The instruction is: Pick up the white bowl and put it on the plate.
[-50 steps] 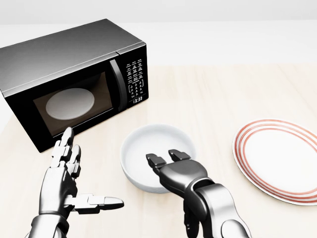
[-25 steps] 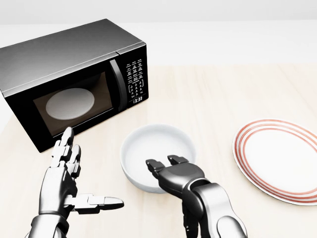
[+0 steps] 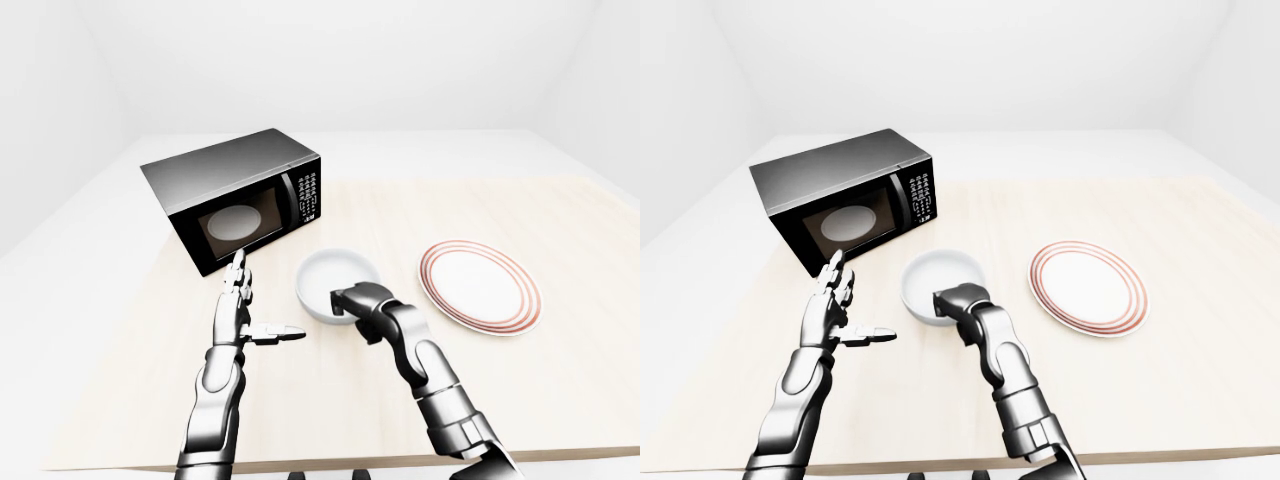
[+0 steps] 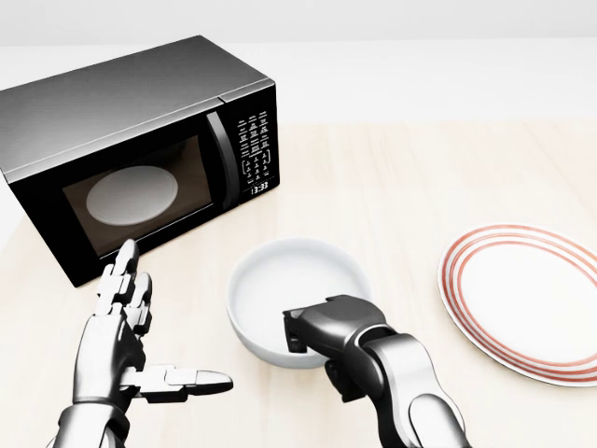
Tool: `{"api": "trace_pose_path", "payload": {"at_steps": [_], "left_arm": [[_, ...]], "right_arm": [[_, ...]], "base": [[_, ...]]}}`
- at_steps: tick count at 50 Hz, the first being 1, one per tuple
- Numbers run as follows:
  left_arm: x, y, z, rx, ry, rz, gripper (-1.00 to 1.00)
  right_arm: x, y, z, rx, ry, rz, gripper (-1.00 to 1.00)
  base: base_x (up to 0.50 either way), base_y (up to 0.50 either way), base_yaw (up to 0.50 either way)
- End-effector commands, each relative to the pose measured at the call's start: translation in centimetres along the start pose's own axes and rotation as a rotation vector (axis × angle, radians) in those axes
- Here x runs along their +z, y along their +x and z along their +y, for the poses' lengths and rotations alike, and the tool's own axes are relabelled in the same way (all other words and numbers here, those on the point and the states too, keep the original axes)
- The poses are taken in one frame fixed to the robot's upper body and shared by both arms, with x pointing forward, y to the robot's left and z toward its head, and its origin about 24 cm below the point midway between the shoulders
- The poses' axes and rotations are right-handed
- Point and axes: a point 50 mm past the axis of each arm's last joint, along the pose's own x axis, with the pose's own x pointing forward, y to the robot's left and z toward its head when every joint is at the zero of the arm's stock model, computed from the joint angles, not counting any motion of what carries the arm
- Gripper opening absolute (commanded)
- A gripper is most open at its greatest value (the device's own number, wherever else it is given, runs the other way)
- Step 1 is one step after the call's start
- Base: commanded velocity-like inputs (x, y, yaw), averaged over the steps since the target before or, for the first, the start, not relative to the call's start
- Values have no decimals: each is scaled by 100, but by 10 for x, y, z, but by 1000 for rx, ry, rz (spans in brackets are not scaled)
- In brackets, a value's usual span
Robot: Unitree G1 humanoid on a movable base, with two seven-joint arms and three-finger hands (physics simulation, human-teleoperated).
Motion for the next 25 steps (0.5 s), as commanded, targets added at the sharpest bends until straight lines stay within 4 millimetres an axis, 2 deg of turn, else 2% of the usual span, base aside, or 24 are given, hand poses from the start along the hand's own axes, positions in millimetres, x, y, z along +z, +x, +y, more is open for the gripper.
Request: {"api": "trace_pose_path", "payload": {"at_steps": [1, 8, 17, 25], "left_arm": [[1, -1, 0, 0, 0, 0, 100], [1, 0, 0, 1, -3, 3, 100], [1, 0, 0, 2, -6, 6, 100], [1, 0, 0, 0, -4, 5, 100]], "right_arm": [[1, 3, 8, 32, 12, -10, -100], [3, 3, -15, -52, 56, -22, -100], [7, -11, -55, -293, 102, -38, -100], [7, -21, -67, -366, 106, -43, -100]], "base": [[0, 0, 0], [0, 0, 0], [0, 0, 0], [0, 0, 0]]}}
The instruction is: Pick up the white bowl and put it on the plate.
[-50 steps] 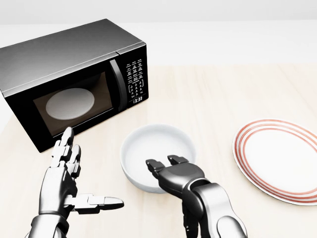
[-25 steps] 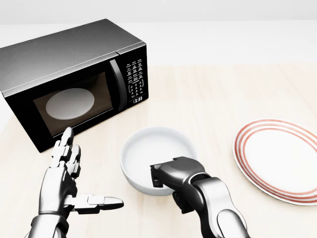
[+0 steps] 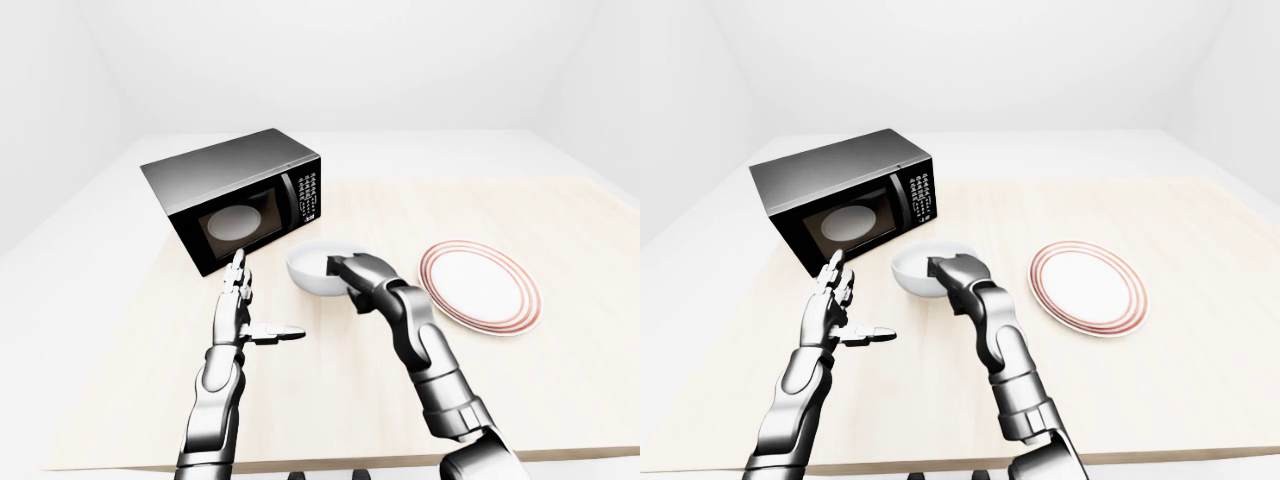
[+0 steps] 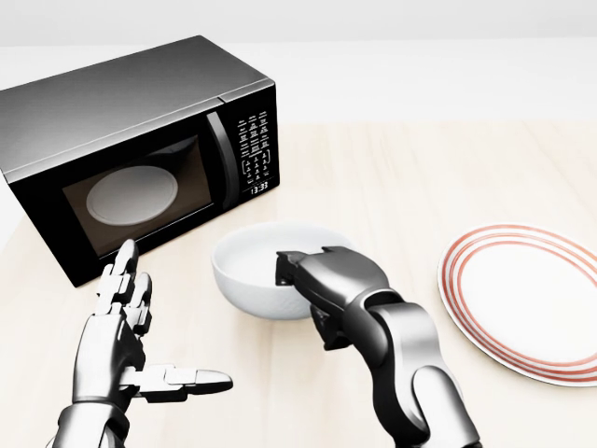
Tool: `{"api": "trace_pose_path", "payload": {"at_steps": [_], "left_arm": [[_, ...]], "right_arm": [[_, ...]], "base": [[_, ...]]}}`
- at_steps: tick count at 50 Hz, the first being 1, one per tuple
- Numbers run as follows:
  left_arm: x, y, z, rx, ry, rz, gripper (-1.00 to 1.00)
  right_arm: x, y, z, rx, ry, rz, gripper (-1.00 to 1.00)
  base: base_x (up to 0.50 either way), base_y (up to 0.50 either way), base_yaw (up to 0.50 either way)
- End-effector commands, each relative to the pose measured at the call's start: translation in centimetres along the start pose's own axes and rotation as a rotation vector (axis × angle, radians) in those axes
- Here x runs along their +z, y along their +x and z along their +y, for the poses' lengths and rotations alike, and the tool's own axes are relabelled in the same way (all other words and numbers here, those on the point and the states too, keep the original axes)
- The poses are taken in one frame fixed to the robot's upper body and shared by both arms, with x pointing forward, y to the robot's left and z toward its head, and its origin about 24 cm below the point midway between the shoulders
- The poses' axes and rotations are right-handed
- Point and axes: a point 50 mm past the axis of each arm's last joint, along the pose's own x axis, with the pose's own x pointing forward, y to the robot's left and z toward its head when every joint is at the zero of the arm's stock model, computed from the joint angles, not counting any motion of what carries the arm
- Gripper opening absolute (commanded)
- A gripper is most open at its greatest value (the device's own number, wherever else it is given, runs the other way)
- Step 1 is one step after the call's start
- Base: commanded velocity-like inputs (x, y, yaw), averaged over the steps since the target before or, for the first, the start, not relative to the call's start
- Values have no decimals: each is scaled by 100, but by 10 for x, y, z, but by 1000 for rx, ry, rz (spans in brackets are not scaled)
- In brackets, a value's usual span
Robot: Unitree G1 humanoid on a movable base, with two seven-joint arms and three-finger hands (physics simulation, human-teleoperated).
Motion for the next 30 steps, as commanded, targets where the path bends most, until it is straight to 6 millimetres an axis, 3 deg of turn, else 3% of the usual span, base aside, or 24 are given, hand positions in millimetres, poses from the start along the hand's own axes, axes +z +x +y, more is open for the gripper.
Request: {"api": "trace_pose_path", "payload": {"at_steps": [1, 19, 30], "left_arm": [[0, 0, 0, -1, 0, 0, 100], [-2, 1, 0, -3, 1, 0, 100], [-1, -1, -1, -4, 1, 2, 100]], "right_arm": [[7, -8, -29, -164, -12, -19, -100], [3, -17, -38, -271, -110, 15, -100], [-10, -24, -46, -370, -212, 75, -100]], "base": [[0, 0, 0], [0, 0, 0], [0, 0, 0]]}}
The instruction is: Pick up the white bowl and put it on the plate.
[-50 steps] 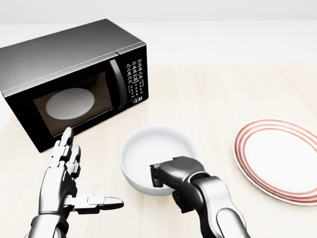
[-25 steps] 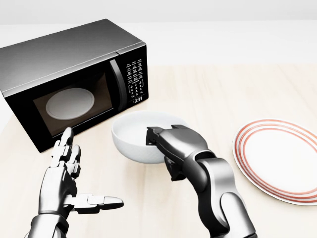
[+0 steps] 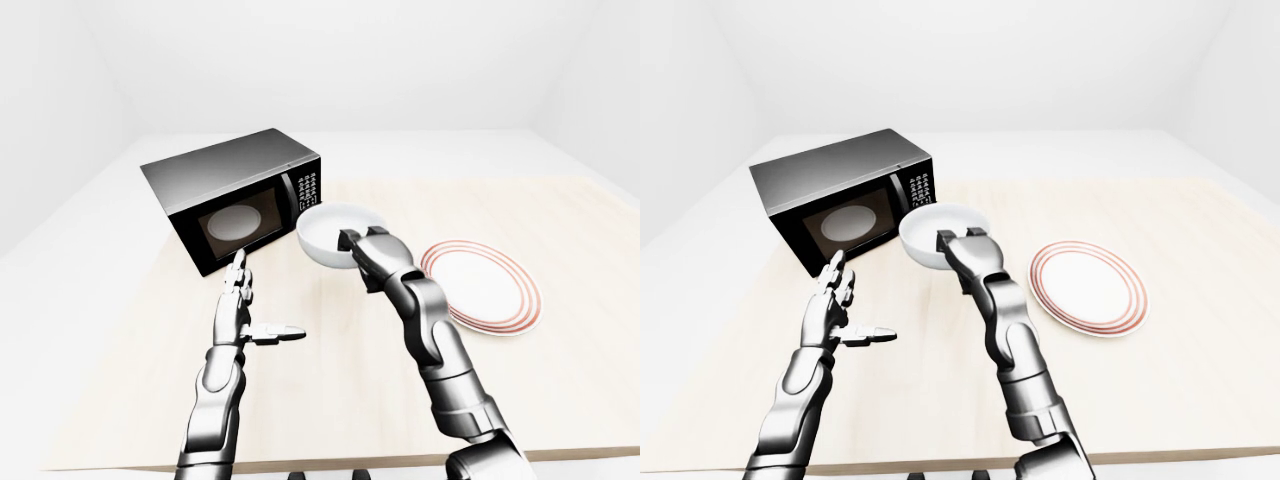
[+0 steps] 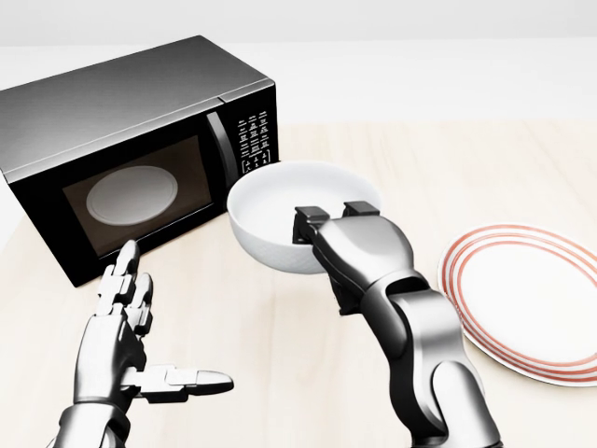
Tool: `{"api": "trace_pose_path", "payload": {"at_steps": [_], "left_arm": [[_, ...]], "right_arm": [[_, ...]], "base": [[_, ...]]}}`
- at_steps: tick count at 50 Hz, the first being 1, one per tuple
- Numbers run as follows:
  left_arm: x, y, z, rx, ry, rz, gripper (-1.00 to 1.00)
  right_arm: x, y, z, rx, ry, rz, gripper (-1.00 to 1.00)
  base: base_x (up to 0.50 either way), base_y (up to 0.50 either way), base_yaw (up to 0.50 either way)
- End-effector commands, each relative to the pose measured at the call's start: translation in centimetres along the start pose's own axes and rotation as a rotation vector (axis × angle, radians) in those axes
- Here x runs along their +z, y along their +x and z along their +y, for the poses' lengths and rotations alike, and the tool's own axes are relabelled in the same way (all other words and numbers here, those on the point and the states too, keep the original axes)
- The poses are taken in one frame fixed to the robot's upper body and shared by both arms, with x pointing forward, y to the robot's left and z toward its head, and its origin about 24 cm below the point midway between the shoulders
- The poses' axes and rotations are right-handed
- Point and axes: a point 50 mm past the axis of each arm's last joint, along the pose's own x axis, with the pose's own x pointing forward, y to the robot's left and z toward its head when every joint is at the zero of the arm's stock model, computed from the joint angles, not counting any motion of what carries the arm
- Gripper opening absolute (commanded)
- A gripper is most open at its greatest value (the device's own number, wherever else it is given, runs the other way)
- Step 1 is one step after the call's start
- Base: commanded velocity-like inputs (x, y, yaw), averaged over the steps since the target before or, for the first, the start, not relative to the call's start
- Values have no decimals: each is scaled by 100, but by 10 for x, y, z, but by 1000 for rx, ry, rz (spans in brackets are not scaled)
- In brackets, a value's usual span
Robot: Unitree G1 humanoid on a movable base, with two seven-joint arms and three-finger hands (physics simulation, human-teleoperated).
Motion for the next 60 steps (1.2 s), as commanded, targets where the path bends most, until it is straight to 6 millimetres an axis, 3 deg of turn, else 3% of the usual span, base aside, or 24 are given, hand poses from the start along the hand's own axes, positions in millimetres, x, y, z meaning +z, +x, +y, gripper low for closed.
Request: {"api": "trace_pose_path", "payload": {"at_steps": [1, 13, 29, 60], "left_arm": [[0, -1, 0, 0, -2, 3, 100], [0, -1, 0, -3, -1, 1, 100], [1, 1, 0, 1, -7, 8, 100], [0, 0, 0, 0, -8, 10, 100]], "right_arm": [[-10, -4, -14, -116, -160, 44, -100], [-28, -3, -23, -142, -163, 100, -100], [-70, -1, -34, -165, -156, 211, -100], [-142, -36, -38, -197, -107, 416, -100]], "base": [[0, 0, 0], [0, 0, 0], [0, 0, 0], [0, 0, 0]]}}
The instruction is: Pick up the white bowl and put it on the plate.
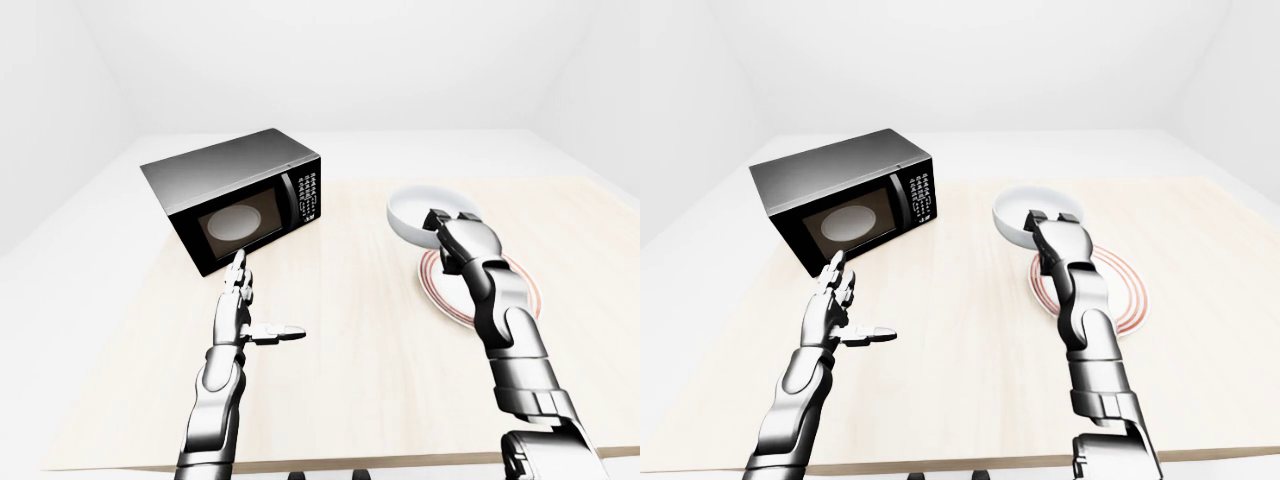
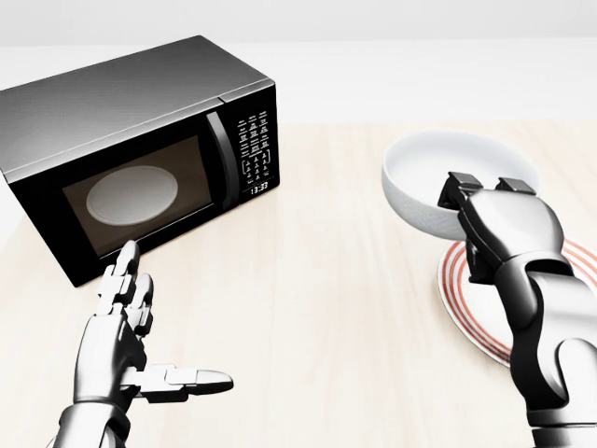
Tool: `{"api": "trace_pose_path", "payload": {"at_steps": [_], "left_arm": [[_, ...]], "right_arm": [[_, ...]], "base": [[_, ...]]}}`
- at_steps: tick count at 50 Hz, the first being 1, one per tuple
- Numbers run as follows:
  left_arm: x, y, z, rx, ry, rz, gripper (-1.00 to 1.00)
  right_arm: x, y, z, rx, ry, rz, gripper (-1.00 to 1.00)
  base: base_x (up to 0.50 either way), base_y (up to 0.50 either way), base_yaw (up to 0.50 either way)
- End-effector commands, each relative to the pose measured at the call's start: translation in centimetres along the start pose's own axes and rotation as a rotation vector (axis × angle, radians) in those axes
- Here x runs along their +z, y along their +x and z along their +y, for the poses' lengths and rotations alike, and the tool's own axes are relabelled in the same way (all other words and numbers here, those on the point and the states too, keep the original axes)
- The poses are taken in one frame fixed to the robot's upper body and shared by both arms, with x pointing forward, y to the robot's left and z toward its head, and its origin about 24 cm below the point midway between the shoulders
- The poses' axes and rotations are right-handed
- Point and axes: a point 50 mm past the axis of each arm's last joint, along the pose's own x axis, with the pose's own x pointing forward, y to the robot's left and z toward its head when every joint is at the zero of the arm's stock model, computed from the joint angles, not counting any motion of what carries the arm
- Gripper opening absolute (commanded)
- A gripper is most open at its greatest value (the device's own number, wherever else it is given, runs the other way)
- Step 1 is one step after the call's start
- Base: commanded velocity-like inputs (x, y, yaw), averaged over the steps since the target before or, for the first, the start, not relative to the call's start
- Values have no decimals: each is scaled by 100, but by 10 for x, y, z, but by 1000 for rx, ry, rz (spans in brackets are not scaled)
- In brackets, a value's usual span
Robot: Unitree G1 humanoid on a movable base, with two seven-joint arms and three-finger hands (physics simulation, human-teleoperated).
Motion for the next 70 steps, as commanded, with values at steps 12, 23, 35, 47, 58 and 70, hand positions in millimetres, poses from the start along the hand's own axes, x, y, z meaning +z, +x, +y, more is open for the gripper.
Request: {"api": "trace_pose_path", "payload": {"at_steps": [12, 23, 35, 47, 58, 70], "left_arm": [[-2, 0, 0, -1, 1, 0, 100], [-1, 0, 0, -2, 1, 0, 100], [-1, 0, 0, -1, 1, 0, 100], [-1, 1, 0, 2, -8, 7, 100], [-2, 1, 0, 3, -9, 7, 100], [-1, 1, 0, 3, -10, 7, 100]], "right_arm": [[-42, -7, -1, -40, -47, 117, -100], [-59, -10, 2, -35, -39, 162, -100], [-74, -14, 9, -23, -35, 201, -100], [-84, -15, 17, -9, -21, 229, -100], [-91, -15, 21, 3, -6, 254, -100], [-98, -15, 25, 11, -4, 274, -100]], "base": [[0, 0, 0], [0, 0, 0], [0, 0, 0], [0, 0, 0], [0, 0, 0], [0, 0, 0]]}}
